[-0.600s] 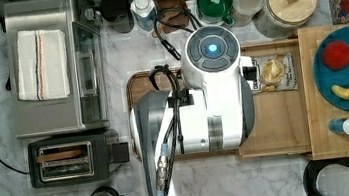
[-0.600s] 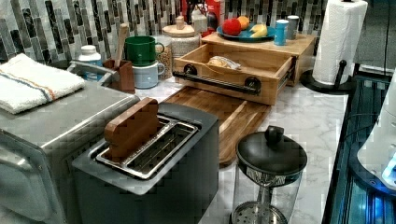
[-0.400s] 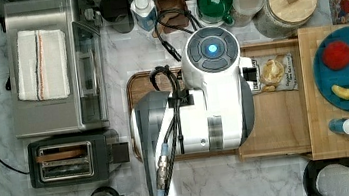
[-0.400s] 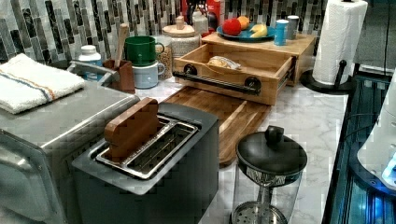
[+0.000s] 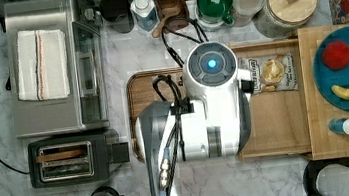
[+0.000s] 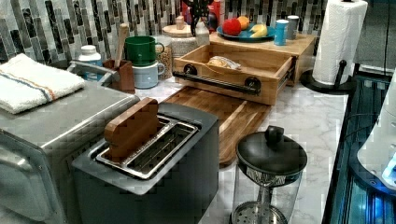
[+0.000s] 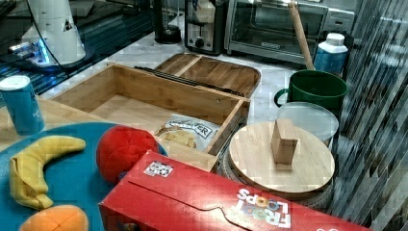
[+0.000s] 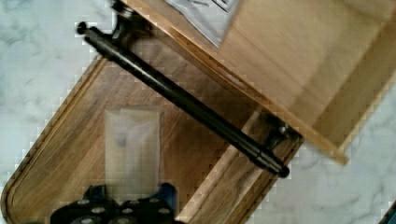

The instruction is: Place the butter on the board.

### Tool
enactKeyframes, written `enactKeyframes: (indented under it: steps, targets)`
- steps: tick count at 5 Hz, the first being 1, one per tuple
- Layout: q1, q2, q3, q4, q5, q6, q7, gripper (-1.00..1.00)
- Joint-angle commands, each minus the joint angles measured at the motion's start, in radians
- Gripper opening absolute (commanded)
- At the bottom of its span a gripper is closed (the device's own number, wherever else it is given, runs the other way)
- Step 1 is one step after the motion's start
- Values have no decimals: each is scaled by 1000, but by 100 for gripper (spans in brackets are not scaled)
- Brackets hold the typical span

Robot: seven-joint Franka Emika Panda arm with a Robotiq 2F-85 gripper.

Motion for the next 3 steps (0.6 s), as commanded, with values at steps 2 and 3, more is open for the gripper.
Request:
enactKeyframes:
  steps: [2, 3]
  targets:
    - [71, -253, 101, -321, 74, 129, 437, -100]
    - [65, -238, 126, -368, 101, 169, 466, -100]
